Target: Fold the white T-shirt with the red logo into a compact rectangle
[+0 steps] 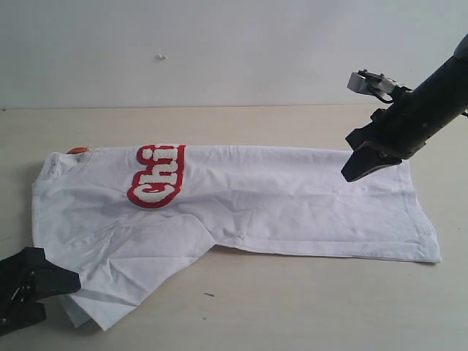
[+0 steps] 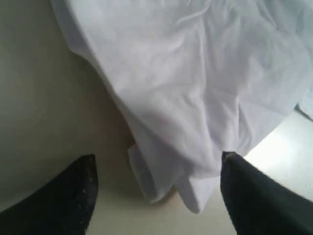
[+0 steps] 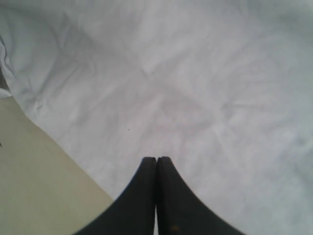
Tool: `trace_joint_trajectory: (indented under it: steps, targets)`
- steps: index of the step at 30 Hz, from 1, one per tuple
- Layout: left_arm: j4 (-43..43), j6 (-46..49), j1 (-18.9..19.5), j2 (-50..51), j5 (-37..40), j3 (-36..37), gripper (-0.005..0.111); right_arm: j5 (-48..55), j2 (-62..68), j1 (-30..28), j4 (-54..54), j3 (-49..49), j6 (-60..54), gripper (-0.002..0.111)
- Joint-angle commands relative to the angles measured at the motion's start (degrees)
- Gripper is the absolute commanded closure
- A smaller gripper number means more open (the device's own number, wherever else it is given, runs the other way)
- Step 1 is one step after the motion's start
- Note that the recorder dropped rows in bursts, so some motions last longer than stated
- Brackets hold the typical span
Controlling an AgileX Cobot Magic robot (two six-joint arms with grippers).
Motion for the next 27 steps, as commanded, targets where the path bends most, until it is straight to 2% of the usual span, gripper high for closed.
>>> trace_joint_trajectory:
  steps: [1, 8, 10, 15, 19, 24, 26, 27]
  targets:
    - [-1.03, 0.64, 0.10, -0.38, 0.04, -0.65, 0.038, -0.23, -0.13, 0.06, 0.56, -0.19, -0.36, 0.108]
    - [-1.03, -0.90, -0.32, -0.38, 0.59, -2.39, 0.038, -0.23, -0.13, 0.06, 0.56, -0.19, -0.36, 0.108]
    - [-1.03, -1.99, -1.11, 0.00, -1.17, -2.51, 0.040, -0.23, -0.13, 0.06, 0.56, -0.19, -0.36, 0.108]
    - [-1.03, -2.10, -5.39, 3.06, 1.09, -4.07, 0.052, -0.12, -0.13, 0.06, 0.55, -0.19, -0.36, 0.108]
    - [-1.03, -2.57, -8.20, 4.99, -0.21, -5.14, 0.051, 0.61, -0.13, 0.06, 0.55, -0.19, -0.36, 0.108]
    - [-1.03, -3.17, -8.49, 7.01, 0.17, -5.66, 0.051, 0.36, -0.13, 0.06, 0.55, -0.19, -0.36, 0.108]
    - [-1.03, -3.17, -8.49, 7.62, 0.17, -5.66, 0.055, 0.27, -0.13, 0.06, 0.55, -0.19, -0.36, 0.108]
    - [-1.03, -3.17, -8.49, 7.87, 0.17, -5.66, 0.061, 0.27, -0.13, 0.06, 0.55, -0.19, -0.36, 0.108]
